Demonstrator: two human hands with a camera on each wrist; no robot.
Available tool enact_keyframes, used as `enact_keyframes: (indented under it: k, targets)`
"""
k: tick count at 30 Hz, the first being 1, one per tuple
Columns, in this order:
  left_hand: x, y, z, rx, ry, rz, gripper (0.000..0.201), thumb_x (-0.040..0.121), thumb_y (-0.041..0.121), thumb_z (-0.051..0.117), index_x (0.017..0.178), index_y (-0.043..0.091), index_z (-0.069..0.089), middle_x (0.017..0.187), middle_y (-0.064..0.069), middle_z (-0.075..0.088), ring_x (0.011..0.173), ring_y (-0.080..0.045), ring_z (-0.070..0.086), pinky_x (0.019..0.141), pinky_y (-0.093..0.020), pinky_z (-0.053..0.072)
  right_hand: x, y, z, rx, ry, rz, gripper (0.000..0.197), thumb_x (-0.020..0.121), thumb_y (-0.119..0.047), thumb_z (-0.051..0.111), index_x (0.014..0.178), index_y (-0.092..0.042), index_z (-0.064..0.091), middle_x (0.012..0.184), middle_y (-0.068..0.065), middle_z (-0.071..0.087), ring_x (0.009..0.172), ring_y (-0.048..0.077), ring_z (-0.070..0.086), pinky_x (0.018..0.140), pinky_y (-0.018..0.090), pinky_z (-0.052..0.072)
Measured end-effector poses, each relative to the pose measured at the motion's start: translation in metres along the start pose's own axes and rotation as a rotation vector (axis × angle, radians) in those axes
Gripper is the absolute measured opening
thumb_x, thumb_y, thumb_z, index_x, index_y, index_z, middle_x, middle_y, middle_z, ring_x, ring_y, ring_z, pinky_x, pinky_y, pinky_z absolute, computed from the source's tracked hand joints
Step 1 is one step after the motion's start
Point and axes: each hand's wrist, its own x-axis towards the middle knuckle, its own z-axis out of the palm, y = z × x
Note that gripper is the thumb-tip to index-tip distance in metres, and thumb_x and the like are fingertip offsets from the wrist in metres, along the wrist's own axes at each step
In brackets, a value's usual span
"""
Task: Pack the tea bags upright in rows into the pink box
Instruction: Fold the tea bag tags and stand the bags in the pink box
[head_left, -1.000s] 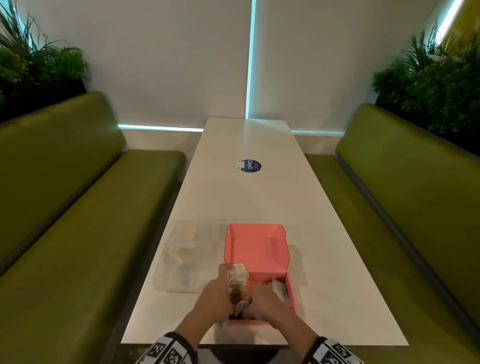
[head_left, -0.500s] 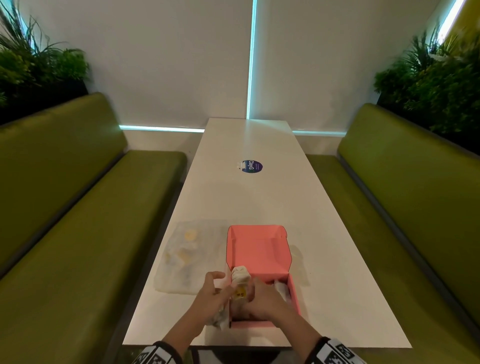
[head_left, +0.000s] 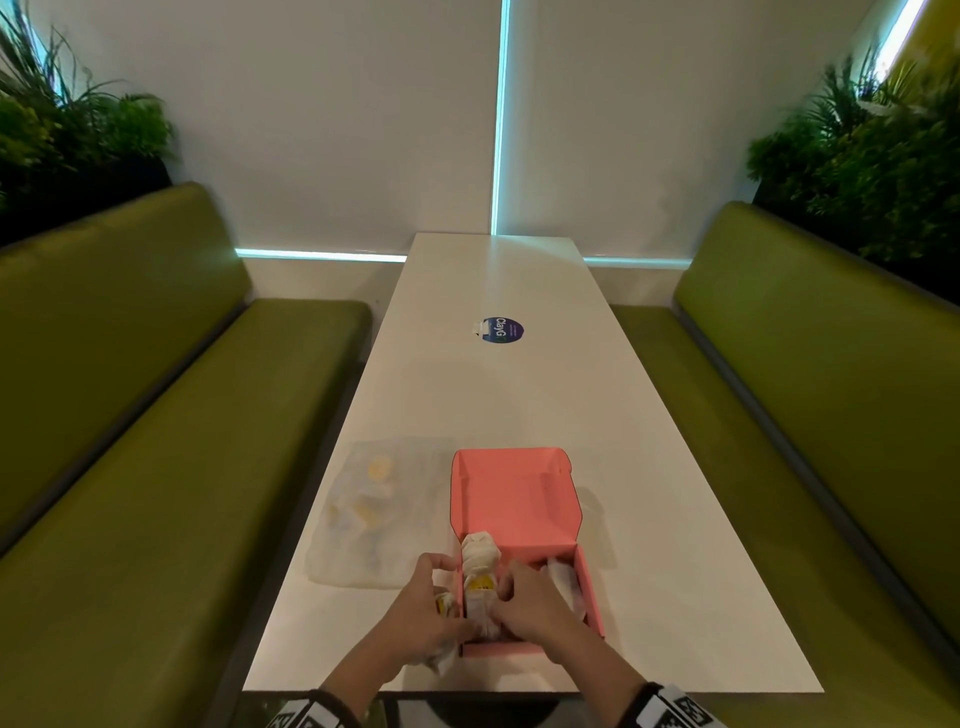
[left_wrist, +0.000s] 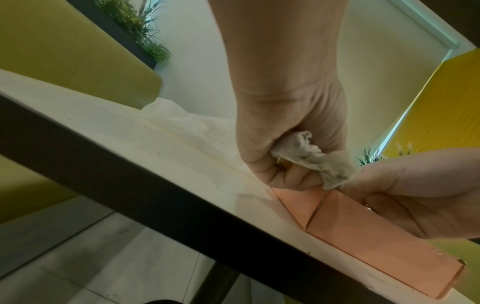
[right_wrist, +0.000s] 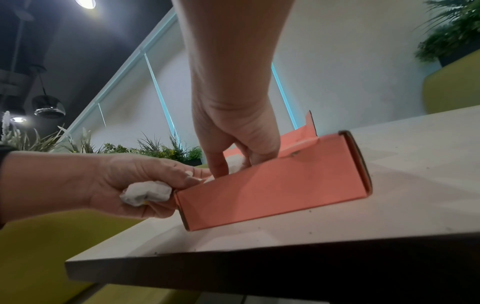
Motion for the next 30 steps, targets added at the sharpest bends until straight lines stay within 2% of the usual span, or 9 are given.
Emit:
enact_keyframes:
  k: [5, 11, 14, 18, 20, 22, 24, 26, 30]
  targets:
    - [0.0, 0.0, 0.001, -0.002, -0.001, 0.013, 0.065, 0.071, 0.014, 0.077, 0.116, 0.024, 0.031, 0.103, -0.004, 0.061, 0.088, -0.017, 0.065, 0.072, -0.026, 0.057, -0.002, -0.001, 0.002, 0.009, -0.044, -0.056, 0.027, 0.084, -0.016, 0.059, 0.073, -0.03, 0.039, 0.072, -0.009, 0.046, 0.068, 0.005, 0.045, 0.07, 0.02, 0.044]
    - [0.001, 0.0, -0.001, -0.003, -0.001, 0.011, 0.065, 0.072, 0.012, 0.076, 0.117, 0.023, 0.031, 0.102, -0.004, 0.062, 0.088, -0.016, 0.066, 0.074, -0.027, 0.057, 0.002, 0.002, 0.003, -0.054, -0.005, -0.097, 0.026, 0.087, -0.019, 0.054, 0.072, -0.031, 0.036, 0.072, -0.01, 0.044, 0.069, 0.005, 0.045, 0.073, 0.02, 0.043]
    - [0.0, 0.001, -0.001, 0.005, -0.01, -0.007, 0.065, 0.073, 0.015, 0.077, 0.118, 0.023, 0.031, 0.102, -0.003, 0.061, 0.086, -0.015, 0.064, 0.067, -0.022, 0.054, 0.003, 0.005, -0.003, -0.139, -0.045, -0.126, 0.025, 0.086, -0.019, 0.055, 0.071, -0.029, 0.037, 0.07, -0.01, 0.044, 0.064, 0.003, 0.043, 0.066, 0.017, 0.039]
    - [-0.003, 0.005, -0.004, -0.11, 0.047, -0.066, 0.049, 0.08, 0.025, 0.073, 0.114, 0.024, 0.037, 0.097, -0.007, 0.056, 0.072, -0.016, 0.057, 0.053, -0.025, 0.05, 0.009, 0.012, -0.039, -0.182, 0.108, -0.108, 0.016, 0.082, -0.009, 0.059, 0.078, -0.022, 0.05, 0.085, -0.002, 0.058, 0.078, 0.011, 0.053, 0.073, 0.022, 0.044]
    - [-0.003, 0.008, -0.005, -0.197, 0.086, -0.06, 0.041, 0.083, 0.029, 0.07, 0.112, 0.021, 0.043, 0.087, -0.006, 0.054, 0.06, -0.013, 0.052, 0.05, -0.023, 0.044, 0.007, 0.02, -0.065, -0.258, 0.208, -0.112, 0.017, 0.082, -0.009, 0.058, 0.079, -0.025, 0.052, 0.093, 0.002, 0.058, 0.081, 0.012, 0.049, 0.067, 0.02, 0.037]
    - [-0.003, 0.014, -0.006, -0.273, 0.125, -0.033, 0.033, 0.084, 0.028, 0.069, 0.107, 0.017, 0.048, 0.075, -0.005, 0.05, 0.047, -0.011, 0.044, 0.041, -0.021, 0.038, 0.0, 0.03, -0.083, -0.341, 0.214, -0.07, 0.017, 0.081, -0.017, 0.062, 0.073, -0.028, 0.051, 0.095, 0.0, 0.052, 0.081, 0.011, 0.047, 0.06, 0.018, 0.033]
    - [-0.001, 0.018, -0.005, -0.281, 0.173, 0.016, 0.028, 0.083, 0.026, 0.07, 0.102, 0.014, 0.052, 0.066, -0.002, 0.046, 0.042, -0.008, 0.039, 0.039, -0.019, 0.035, -0.008, 0.037, -0.087, -0.45, 0.133, -0.066, 0.013, 0.08, -0.026, 0.065, 0.075, -0.031, 0.055, 0.099, -0.001, 0.045, 0.085, 0.012, 0.046, 0.069, 0.019, 0.038]
    - [0.001, 0.021, -0.003, -0.256, 0.208, 0.077, 0.025, 0.081, 0.023, 0.072, 0.098, 0.012, 0.056, 0.062, 0.002, 0.048, 0.04, -0.003, 0.041, 0.041, -0.017, 0.035, -0.016, 0.04, -0.079, -0.565, 0.064, -0.112, 0.002, 0.081, -0.035, 0.061, 0.081, -0.035, 0.059, 0.1, -0.001, 0.04, 0.095, 0.015, 0.044, 0.085, 0.029, 0.038]
    - [0.004, 0.024, 0.0, -0.192, 0.229, 0.116, 0.017, 0.082, 0.022, 0.071, 0.093, 0.015, 0.06, 0.069, 0.004, 0.055, 0.053, -0.005, 0.05, 0.049, -0.018, 0.042, -0.012, 0.047, -0.055, -0.661, 0.101, -0.102, 0.027, 0.08, -0.035, 0.053, 0.105, -0.041, 0.059, 0.111, -0.001, 0.043, 0.108, 0.02, 0.045, 0.089, 0.035, 0.033]
